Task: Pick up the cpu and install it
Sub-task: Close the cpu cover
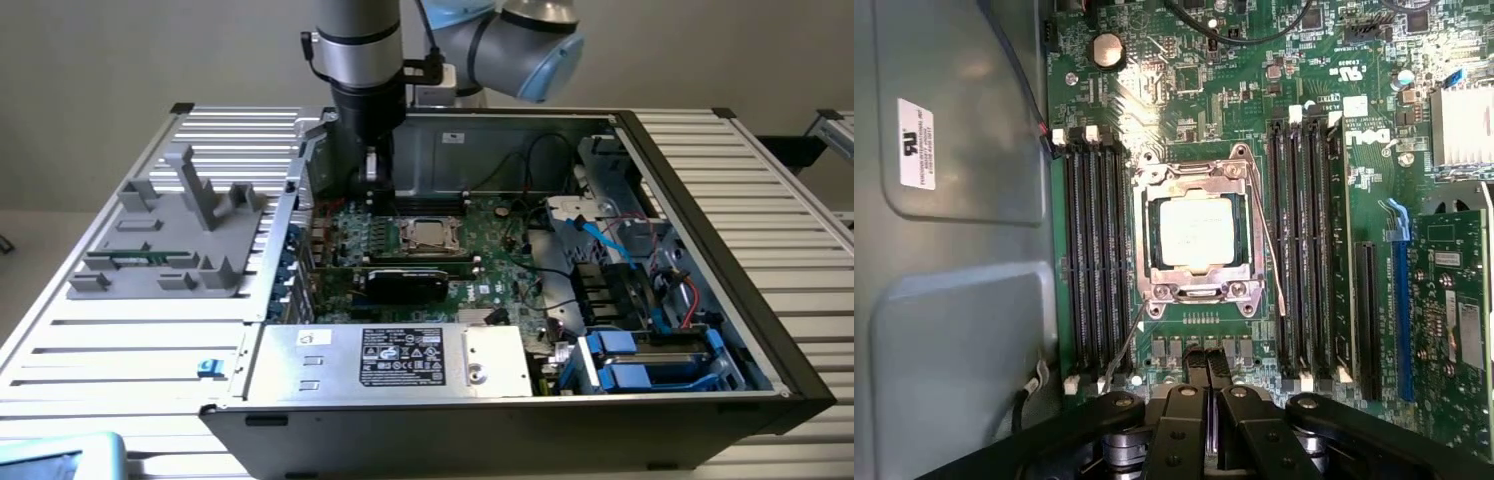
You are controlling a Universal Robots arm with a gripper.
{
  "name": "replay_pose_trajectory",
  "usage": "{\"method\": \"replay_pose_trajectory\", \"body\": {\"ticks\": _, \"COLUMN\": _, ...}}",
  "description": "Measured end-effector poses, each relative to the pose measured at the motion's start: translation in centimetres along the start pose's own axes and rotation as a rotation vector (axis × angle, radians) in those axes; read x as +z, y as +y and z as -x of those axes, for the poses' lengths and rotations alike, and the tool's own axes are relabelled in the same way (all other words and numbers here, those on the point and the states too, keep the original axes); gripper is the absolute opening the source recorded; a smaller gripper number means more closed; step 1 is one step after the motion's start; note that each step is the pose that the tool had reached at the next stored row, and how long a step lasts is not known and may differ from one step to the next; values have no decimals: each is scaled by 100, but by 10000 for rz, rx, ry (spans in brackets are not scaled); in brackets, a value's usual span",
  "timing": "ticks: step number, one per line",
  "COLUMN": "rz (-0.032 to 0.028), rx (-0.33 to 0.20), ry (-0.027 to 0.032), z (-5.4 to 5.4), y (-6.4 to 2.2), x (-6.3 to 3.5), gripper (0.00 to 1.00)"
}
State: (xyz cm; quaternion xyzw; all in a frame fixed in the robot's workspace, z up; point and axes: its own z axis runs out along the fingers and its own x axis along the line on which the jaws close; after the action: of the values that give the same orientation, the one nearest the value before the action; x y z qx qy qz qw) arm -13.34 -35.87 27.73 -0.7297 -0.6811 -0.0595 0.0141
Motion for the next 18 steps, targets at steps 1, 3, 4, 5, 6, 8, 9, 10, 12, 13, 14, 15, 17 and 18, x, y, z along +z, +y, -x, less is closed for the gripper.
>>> {"method": "replay_pose_trajectory", "body": {"ticks": 1, "rz": 1, "rx": 1, "ry": 9, "z": -3, "y": -6, "x": -36, "gripper": 12}}
{"method": "replay_pose_trajectory", "body": {"ticks": 3, "rz": -1, "rx": 2, "ry": 21, "z": -10, "y": -21, "x": -109, "gripper": 12}}
{"method": "replay_pose_trajectory", "body": {"ticks": 4, "rz": -1, "rx": 2, "ry": 26, "z": -12, "y": -30, "x": -143, "gripper": 12}}
{"method": "replay_pose_trajectory", "body": {"ticks": 5, "rz": -1, "rx": 2, "ry": 31, "z": -15, "y": -42, "x": -176, "gripper": 12}}
{"method": "replay_pose_trajectory", "body": {"ticks": 6, "rz": -3, "rx": 2, "ry": 35, "z": -16, "y": -58, "x": -203, "gripper": 12}}
{"method": "replay_pose_trajectory", "body": {"ticks": 8, "rz": -1, "rx": 4, "ry": 50, "z": -17, "y": -92, "x": -236, "gripper": 12}}
{"method": "replay_pose_trajectory", "body": {"ticks": 9, "rz": -3, "rx": 4, "ry": 59, "z": -17, "y": -106, "x": -245, "gripper": 12}}
{"method": "replay_pose_trajectory", "body": {"ticks": 10, "rz": -3, "rx": 5, "ry": 70, "z": -18, "y": -117, "x": -252, "gripper": 12}}
{"method": "replay_pose_trajectory", "body": {"ticks": 12, "rz": -6, "rx": 7, "ry": 95, "z": -19, "y": -142, "x": -257, "gripper": 12}}
{"method": "replay_pose_trajectory", "body": {"ticks": 13, "rz": -7, "rx": 9, "ry": 109, "z": -22, "y": -153, "x": -257, "gripper": 12}}
{"method": "replay_pose_trajectory", "body": {"ticks": 14, "rz": -8, "rx": 10, "ry": 125, "z": -26, "y": -160, "x": -257, "gripper": 12}}
{"method": "replay_pose_trajectory", "body": {"ticks": 15, "rz": -9, "rx": 13, "ry": 146, "z": -29, "y": -164, "x": -257, "gripper": 12}}
{"method": "replay_pose_trajectory", "body": {"ticks": 17, "rz": -12, "rx": 16, "ry": 191, "z": -34, "y": -167, "x": -257, "gripper": 12}}
{"method": "replay_pose_trajectory", "body": {"ticks": 18, "rz": -13, "rx": 19, "ry": 217, "z": -35, "y": -167, "x": -258, "gripper": 12}}
